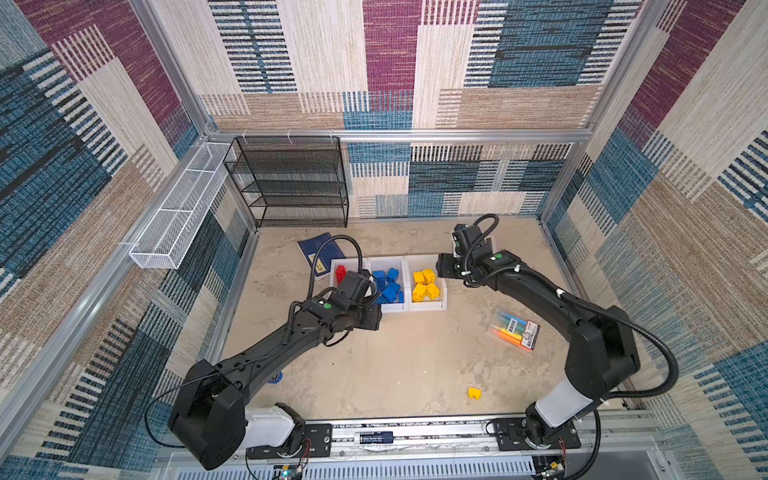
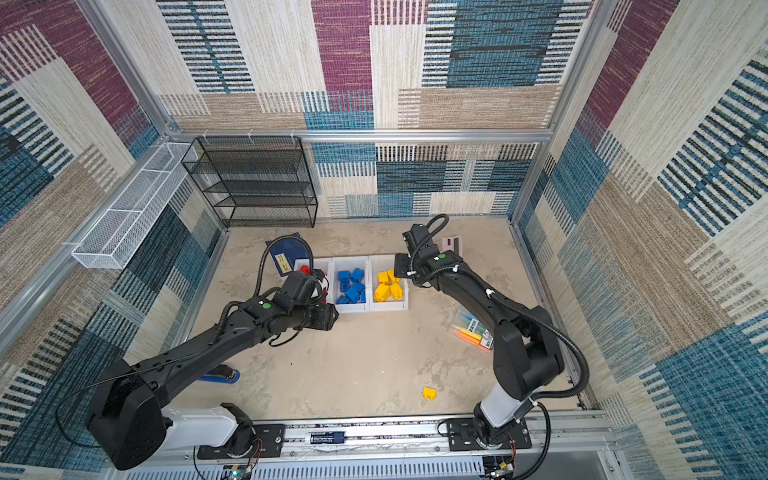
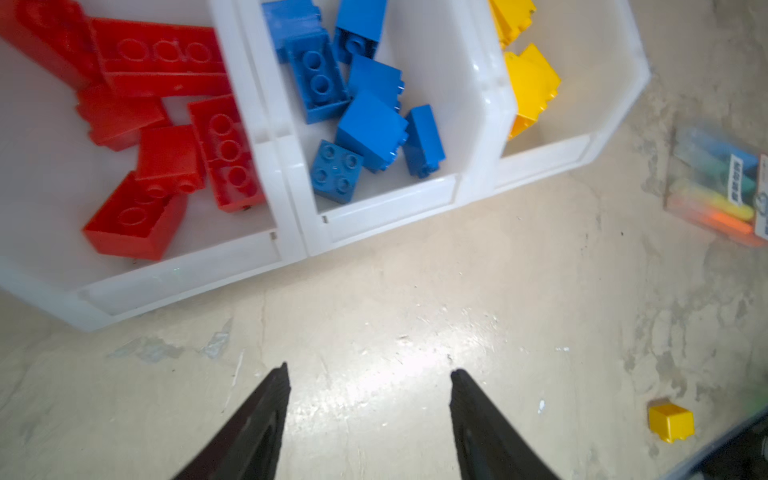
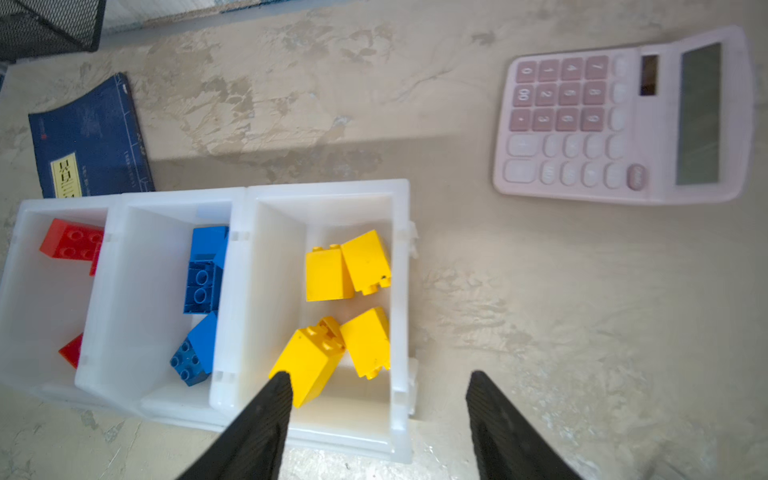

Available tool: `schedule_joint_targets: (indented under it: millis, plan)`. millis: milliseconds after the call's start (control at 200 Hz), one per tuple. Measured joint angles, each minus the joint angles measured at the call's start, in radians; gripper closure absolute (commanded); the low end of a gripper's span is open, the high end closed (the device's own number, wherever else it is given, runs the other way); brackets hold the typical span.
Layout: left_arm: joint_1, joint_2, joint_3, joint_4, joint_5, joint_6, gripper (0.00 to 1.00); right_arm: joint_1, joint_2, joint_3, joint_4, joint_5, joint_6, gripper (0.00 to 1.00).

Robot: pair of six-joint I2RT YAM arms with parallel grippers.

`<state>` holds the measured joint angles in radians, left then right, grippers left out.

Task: Sort the legos into containers by color
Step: 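Reach the left gripper across and grasp the last yellow brick while the right withdraws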

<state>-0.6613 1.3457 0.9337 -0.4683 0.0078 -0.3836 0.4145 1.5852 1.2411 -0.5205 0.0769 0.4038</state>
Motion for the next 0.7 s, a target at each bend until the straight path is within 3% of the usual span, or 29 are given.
schedule_joint_targets:
  millis: [210, 381, 701]
  plan:
    - [-0.229, 0.167, 0.090, 0.025, 0.016, 0.059, 0.36, -0.139, -0.169, -0.224, 0.047, -0.058, 0.041, 0.30]
    - [-0.407, 0.276, 0.166, 0.061, 0.039, 0.204, 0.36, -0.272, -0.271, -0.346, 0.082, -0.124, 0.052, 0.30]
    - [-0.601, 0.467, 0.309, 0.079, 0.078, 0.430, 0.36, -0.353, -0.350, -0.439, 0.113, -0.205, 0.051, 0.30]
